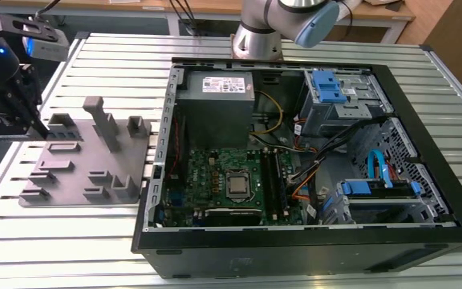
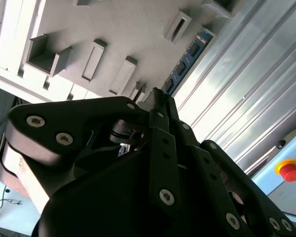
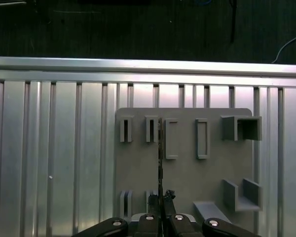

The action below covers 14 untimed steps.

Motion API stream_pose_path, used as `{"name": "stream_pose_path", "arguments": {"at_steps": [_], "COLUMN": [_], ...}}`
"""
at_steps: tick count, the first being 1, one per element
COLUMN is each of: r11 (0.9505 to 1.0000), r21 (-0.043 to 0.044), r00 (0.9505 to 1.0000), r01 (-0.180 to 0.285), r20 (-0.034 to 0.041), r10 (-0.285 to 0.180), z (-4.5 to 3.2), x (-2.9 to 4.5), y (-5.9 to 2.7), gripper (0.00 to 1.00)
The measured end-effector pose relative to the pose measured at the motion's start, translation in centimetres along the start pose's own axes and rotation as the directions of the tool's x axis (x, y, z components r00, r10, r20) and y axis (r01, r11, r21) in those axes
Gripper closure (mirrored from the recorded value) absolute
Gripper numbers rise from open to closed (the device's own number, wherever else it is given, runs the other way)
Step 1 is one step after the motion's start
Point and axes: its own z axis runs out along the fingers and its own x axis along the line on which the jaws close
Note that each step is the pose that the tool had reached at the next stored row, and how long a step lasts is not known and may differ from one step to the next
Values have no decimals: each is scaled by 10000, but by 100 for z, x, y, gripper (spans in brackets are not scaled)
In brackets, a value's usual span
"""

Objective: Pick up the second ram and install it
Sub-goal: 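Pick up the second ram and move it above second insertion slot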

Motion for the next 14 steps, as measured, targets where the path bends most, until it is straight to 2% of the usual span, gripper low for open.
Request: {"name": "stream_pose_path", "arguments": {"at_steps": [14], "r11": [10000], "r21": [0], "r00": [10000], "r01": [0], "r20": [0], "r10": [0], "z": [-263], "x": [-8], "y": [3], "gripper": [86]}}
